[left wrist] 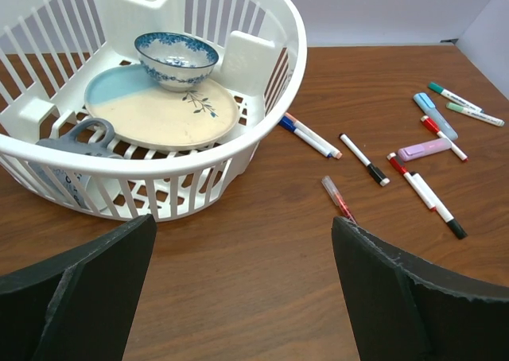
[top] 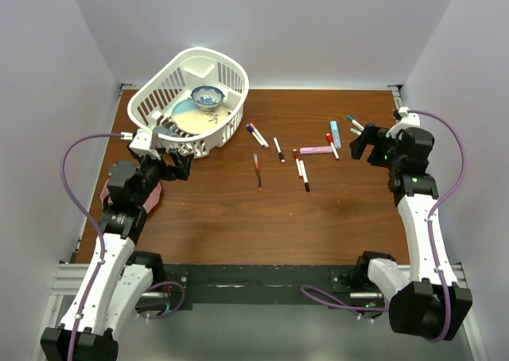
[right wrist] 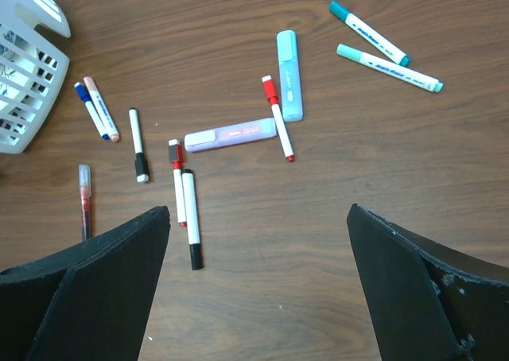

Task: Open the pen caps

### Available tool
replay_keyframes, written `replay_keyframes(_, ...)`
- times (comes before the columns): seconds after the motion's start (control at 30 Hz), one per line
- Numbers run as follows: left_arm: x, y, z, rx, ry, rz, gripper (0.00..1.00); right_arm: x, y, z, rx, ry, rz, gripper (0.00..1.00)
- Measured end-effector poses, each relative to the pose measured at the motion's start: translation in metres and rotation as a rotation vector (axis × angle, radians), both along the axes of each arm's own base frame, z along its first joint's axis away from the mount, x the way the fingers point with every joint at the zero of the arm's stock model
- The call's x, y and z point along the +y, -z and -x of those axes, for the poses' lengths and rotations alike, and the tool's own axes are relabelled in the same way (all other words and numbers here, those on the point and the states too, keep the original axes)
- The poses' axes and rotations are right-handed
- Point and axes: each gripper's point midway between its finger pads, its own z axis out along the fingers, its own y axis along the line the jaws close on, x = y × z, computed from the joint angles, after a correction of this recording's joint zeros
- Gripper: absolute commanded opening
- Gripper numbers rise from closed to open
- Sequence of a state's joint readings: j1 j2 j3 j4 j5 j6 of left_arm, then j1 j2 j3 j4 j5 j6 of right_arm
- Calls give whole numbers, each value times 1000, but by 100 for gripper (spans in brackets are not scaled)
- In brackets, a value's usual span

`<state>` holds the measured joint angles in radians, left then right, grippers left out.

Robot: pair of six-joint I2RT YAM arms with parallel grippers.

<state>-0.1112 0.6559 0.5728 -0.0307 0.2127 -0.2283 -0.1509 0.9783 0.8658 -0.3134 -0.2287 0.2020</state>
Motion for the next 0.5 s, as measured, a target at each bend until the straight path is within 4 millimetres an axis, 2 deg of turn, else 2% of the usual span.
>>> replay_keyframes(0.23, -3, -2, 1, -9, 17, 3, 98, 13, -2, 0, -28, -97, 5, 99)
replay_keyframes(0.5, -7, -4, 3, -17, 40, 6, 98, 57, 17, 19, -76, -472, 63, 99)
